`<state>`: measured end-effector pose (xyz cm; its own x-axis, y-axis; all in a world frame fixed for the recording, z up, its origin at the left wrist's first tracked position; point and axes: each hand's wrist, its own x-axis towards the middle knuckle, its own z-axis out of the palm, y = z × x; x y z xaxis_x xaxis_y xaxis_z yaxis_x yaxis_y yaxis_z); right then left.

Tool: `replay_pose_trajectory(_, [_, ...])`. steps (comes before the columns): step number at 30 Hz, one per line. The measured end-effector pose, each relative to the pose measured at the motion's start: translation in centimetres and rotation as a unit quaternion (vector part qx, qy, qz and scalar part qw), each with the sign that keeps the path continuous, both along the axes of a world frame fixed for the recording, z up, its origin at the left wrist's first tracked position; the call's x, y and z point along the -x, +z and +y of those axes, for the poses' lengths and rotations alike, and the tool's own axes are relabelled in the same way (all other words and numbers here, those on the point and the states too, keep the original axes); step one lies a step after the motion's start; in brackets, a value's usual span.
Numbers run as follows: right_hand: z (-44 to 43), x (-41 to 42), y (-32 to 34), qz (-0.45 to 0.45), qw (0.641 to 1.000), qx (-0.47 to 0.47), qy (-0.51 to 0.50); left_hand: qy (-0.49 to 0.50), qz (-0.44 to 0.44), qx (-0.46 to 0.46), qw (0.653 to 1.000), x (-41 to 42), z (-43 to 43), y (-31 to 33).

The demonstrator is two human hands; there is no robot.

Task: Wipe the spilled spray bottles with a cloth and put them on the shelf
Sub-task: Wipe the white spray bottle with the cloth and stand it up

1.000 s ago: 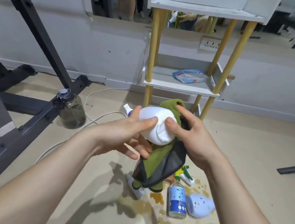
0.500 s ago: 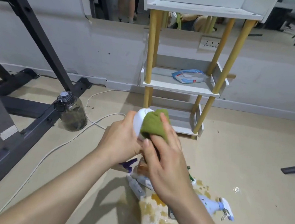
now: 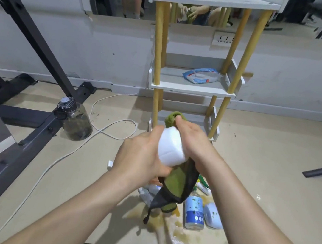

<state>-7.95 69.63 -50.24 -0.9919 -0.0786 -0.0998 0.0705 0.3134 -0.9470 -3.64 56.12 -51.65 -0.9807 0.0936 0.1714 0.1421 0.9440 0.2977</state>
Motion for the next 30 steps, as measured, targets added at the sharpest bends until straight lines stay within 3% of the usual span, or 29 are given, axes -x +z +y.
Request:
replay_pose_trajectory(1, [0.1,-0.6,-0.2,-0.002,1.000,0.019,-0.001,0.011,-0.014,-0.016,1.000,0.0,0.1,0.1])
replay_pose_trajectory(4, [-1.1,-5.1,-1.8,0.152,0.988,0.023,0.005,0.104,-0.094,-0.122,0.982,1.2,-0.5,0.9])
replay_pose_trajectory(6, [-1.3,-6.1,-2.6,0.200,0.979,0.019,0.036,0.115,-0.115,-0.142,0.976,1.8,-0.9,1.3])
replay_pose_trajectory(10, [0.2,-3.3,-1.2,0.245,0.967,-0.033,0.056,0.055,-0.055,-0.062,0.995,0.5,0.1,1.9])
replay_pose_trajectory(13, [1.2,-0.8,0.8,0.141,0.982,-0.101,0.074,-0.023,-0.004,0.006,1.000,-0.5,1.4,1.6])
replay_pose_trajectory(15, [1.8,0.6,0.9,-0.009,0.998,0.006,0.067,-0.042,0.000,0.005,0.999,-0.7,1.6,1.7])
replay_pose_trajectory(17, [2.2,0.2,0.6,-0.125,0.973,0.193,0.006,-0.051,0.001,-0.036,0.998,-0.9,1.5,1.8])
replay_pose_trajectory(19, [2.2,-1.2,-0.1,-0.099,0.940,0.324,-0.040,-0.027,-0.045,-0.140,0.989,-0.5,1.3,1.7])
replay_pose_trajectory(21, [1.3,-3.3,-0.4,-0.033,0.920,0.389,-0.029,0.029,-0.101,-0.322,0.941,0.6,1.0,1.2])
replay_pose_trajectory(23, [0.1,-5.4,-0.6,0.057,0.959,0.278,-0.005,0.059,-0.120,-0.468,0.874,1.6,0.7,0.5])
replay_pose_trajectory(25, [-1.1,-6.5,-1.3,0.104,0.983,0.150,0.017,0.066,-0.122,-0.547,0.825,1.9,0.6,0.3])
replay_pose_trajectory(28, [-0.9,-4.9,-0.9,0.113,0.985,0.125,0.035,0.073,-0.106,-0.547,0.827,1.8,0.7,0.0])
replay_pose_trajectory(30, [-0.1,-2.6,-0.2,0.053,0.986,0.160,0.006,0.067,-0.086,-0.515,0.850,2.0,0.9,0.1])
